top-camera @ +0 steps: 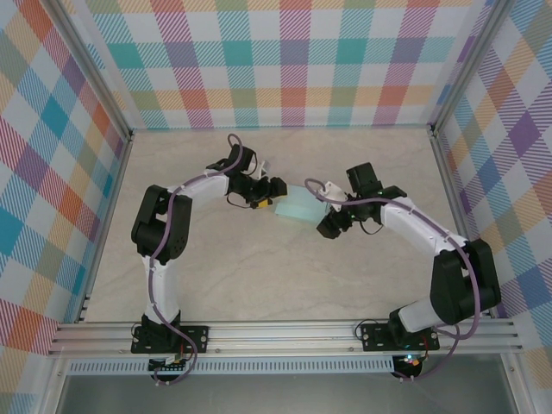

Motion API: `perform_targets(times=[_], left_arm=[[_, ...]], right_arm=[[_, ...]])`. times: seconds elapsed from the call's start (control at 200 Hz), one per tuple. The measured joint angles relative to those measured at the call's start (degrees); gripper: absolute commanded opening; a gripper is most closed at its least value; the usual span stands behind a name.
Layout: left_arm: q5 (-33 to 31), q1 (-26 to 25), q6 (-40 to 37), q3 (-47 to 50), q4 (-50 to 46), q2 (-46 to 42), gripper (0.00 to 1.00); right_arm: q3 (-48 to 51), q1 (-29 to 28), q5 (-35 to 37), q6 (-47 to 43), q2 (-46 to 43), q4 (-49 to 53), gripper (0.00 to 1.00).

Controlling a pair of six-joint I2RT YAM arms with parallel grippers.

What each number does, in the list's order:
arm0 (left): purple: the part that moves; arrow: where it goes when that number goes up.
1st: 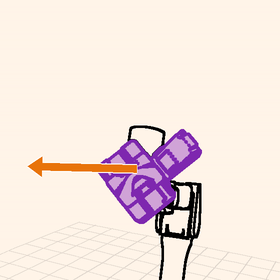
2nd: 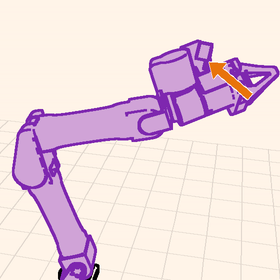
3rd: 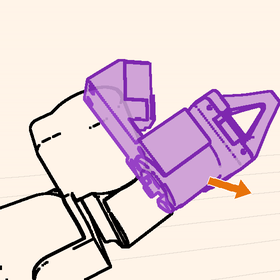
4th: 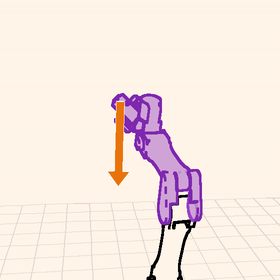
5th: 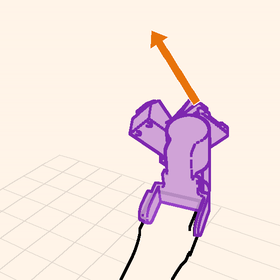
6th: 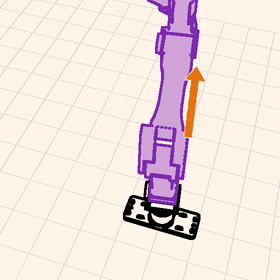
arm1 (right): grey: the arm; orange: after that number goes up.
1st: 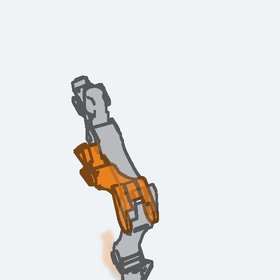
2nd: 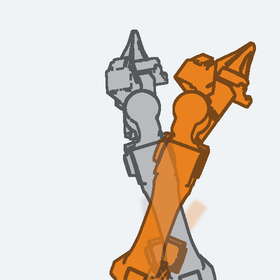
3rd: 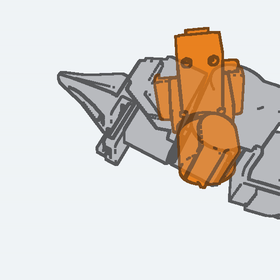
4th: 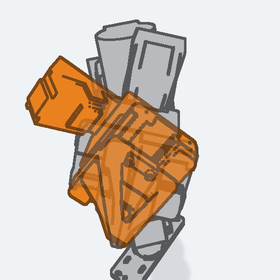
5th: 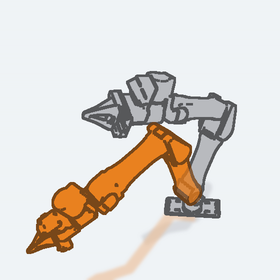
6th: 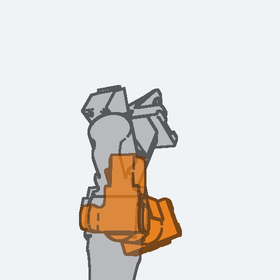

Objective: Fold the paper box

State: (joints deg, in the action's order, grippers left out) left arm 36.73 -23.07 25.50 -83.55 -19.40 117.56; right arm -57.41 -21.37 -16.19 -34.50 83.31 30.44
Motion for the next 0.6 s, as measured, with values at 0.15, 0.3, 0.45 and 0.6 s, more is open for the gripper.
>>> perform_targets(times=[0.15,0.3,0.45,0.6], left_arm=[[-0.5,0.0,-1.0,0.0,-0.5,0.0,0.76],[-0.7,0.0,-1.4,0.0,-0.7,0.0,0.76],[-0.9,0.0,-1.8,0.0,-1.7,0.0,0.76],[-1.3,0.0,-2.6,-0.1,-1.9,0.0,0.76]], right_arm=[[3.9,-0.7,0.3,-11.0,-2.3,-4.5,0.79],[6.8,-2.1,3.0,-16.2,-2.5,-10.3,0.8],[5.9,1.6,0.5,-13.2,-2.0,-11.5,0.8],[-0.1,12.5,-7.5,5.0,-0.5,-13.7,0.78]])
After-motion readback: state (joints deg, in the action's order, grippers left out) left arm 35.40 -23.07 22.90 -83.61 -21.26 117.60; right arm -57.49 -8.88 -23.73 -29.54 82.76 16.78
